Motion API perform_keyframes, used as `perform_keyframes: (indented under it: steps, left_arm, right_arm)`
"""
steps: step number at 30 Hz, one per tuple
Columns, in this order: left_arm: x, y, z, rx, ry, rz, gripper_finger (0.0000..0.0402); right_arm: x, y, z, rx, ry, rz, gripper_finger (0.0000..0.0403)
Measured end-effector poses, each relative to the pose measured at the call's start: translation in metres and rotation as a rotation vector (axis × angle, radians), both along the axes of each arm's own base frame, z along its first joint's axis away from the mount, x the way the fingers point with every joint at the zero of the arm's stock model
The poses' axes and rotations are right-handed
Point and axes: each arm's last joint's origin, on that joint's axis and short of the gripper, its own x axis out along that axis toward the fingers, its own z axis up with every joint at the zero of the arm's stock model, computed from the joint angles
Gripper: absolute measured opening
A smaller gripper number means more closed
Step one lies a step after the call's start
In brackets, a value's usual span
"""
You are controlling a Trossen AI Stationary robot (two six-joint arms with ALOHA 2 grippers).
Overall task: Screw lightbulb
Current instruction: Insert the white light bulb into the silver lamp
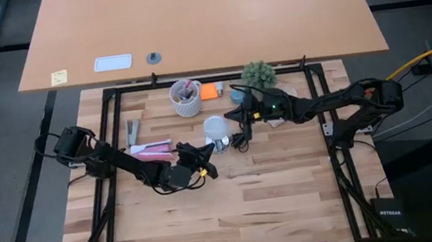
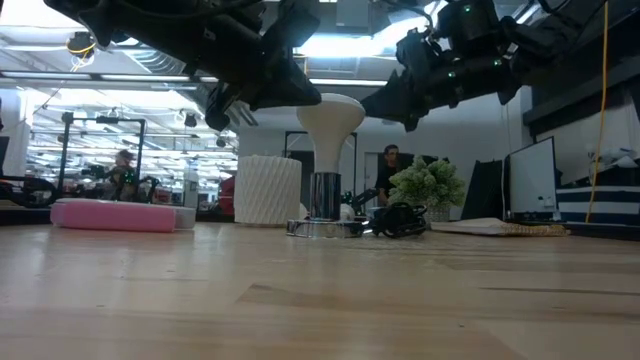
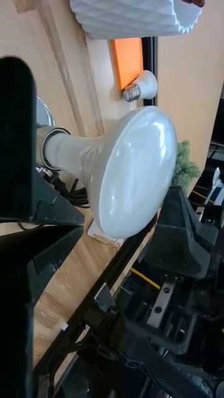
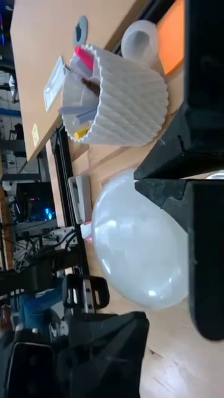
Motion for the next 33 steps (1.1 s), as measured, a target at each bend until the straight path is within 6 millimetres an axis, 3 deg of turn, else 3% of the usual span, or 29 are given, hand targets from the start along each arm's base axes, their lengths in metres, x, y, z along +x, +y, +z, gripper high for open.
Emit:
perform_keyframes:
  steps: [9,15,33]
  left_arm:
    - [0.001,0.002,0.0,-0.006,-0.006,0.009,0.0005]
    - [0.001,0.006,0.0,-0.006,-0.01,0.032,0.0005]
    - [-0.002,0.009,-0.004,0.015,0.021,0.112,0.0005]
  right_arm:
    - [-0.001,-0.001,-0.002,0.002,0.022,-0.007,0.0003]
    - [-0.002,0.002,-0.008,0.042,0.083,0.081,0.0003]
    - [0.006,0.046,-0.009,0.026,0.096,0.214,0.0003]
